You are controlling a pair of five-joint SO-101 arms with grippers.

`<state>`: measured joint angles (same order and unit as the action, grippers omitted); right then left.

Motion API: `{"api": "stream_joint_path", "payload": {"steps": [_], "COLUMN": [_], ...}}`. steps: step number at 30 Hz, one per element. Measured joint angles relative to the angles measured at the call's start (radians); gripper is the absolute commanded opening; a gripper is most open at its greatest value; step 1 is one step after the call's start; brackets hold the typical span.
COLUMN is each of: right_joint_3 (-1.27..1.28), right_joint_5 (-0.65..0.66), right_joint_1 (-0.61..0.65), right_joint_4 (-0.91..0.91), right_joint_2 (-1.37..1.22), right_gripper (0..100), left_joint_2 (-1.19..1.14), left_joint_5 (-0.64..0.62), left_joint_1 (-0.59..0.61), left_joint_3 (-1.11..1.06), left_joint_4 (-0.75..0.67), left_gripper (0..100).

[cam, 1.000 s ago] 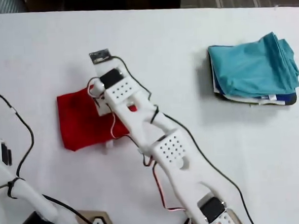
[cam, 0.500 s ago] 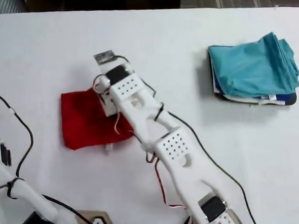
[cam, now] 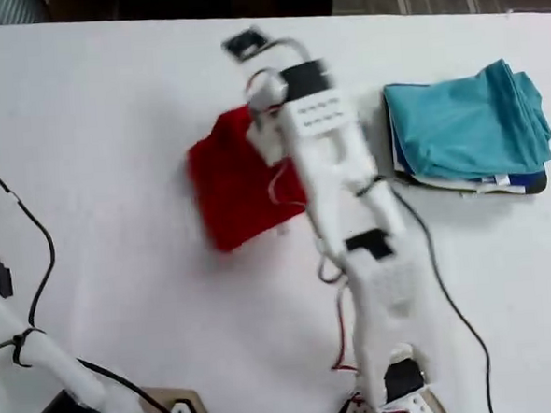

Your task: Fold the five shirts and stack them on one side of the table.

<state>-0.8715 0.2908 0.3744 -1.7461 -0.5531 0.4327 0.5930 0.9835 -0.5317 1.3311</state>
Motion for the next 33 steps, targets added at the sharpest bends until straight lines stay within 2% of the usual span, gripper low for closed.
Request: {"api": "stream_joint_path", "payload": {"steps": [6,11,19,26,33], "right_joint_3": [0.064,0.066,0.066,0.051,-0.201], "right_joint_5": [0.109,0.207,0.351,0.422,0.531], "right_joint_1": [-0.123,-0.255,-0.446,-0.606,-0.701], "right_joint_4": [0.0,0.0,0.0,0.075,0.132], "right_joint_2": [0.287,0.322,0.322,0.15,-0.115], "right_gripper": [1.8,1.8,1.9,1.9,1.9], "left_joint_2": [0.0,0.0,0.0,0.0,0.0], "left_joint_5": [-0.018,-0.068,-0.072,-0.072,-0.072], "left_joint_1": [-0.055,-0.087,-0.13,-0.129,-0.129], "left_joint_3": [0.0,0.0,0.0,-0.032,-0.12], "left_joint_4": [0.0,0.0,0.0,-0.031,-0.095], "left_gripper": [8,8,8,8,8]}}
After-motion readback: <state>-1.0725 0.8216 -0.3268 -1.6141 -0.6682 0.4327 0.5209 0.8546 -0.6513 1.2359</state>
